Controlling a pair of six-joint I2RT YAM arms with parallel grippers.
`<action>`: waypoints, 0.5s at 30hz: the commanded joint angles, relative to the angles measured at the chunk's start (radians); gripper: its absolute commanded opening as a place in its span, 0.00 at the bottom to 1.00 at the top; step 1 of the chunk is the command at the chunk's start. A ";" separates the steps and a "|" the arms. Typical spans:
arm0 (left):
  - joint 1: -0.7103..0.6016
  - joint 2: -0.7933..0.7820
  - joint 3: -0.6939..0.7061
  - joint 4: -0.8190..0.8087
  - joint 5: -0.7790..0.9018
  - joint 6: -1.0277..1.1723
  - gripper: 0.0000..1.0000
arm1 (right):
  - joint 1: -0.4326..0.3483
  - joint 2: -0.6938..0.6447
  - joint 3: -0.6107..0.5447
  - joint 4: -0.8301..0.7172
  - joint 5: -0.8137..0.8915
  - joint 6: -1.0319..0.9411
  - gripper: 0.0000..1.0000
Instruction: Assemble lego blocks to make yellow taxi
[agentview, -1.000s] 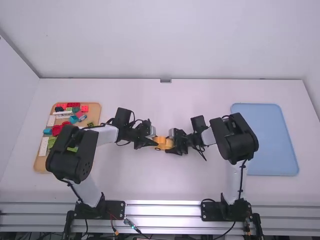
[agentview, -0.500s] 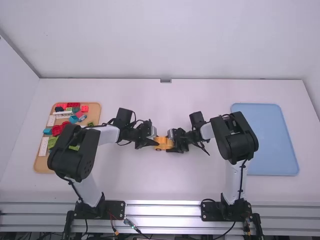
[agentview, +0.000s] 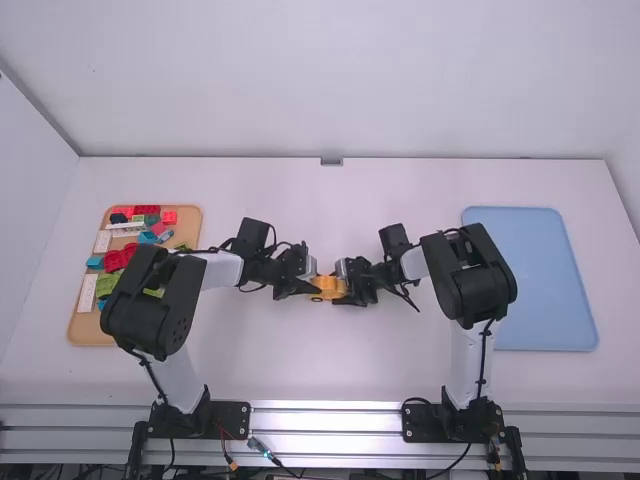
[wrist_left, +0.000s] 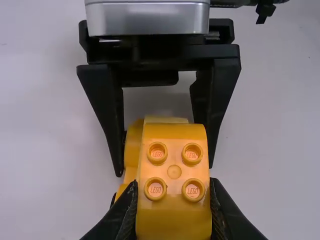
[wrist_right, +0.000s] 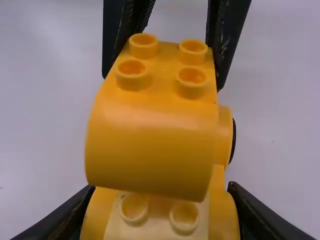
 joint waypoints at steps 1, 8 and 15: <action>-0.013 0.004 -0.003 -0.006 0.019 0.011 0.02 | 0.000 0.012 -0.008 -0.002 -0.009 0.005 0.60; -0.028 0.027 -0.003 0.036 -0.010 -0.039 0.02 | -0.001 0.012 -0.008 -0.001 -0.010 0.002 0.60; -0.042 0.029 -0.003 0.033 -0.036 -0.043 0.02 | -0.001 0.012 -0.008 0.000 -0.010 0.002 0.60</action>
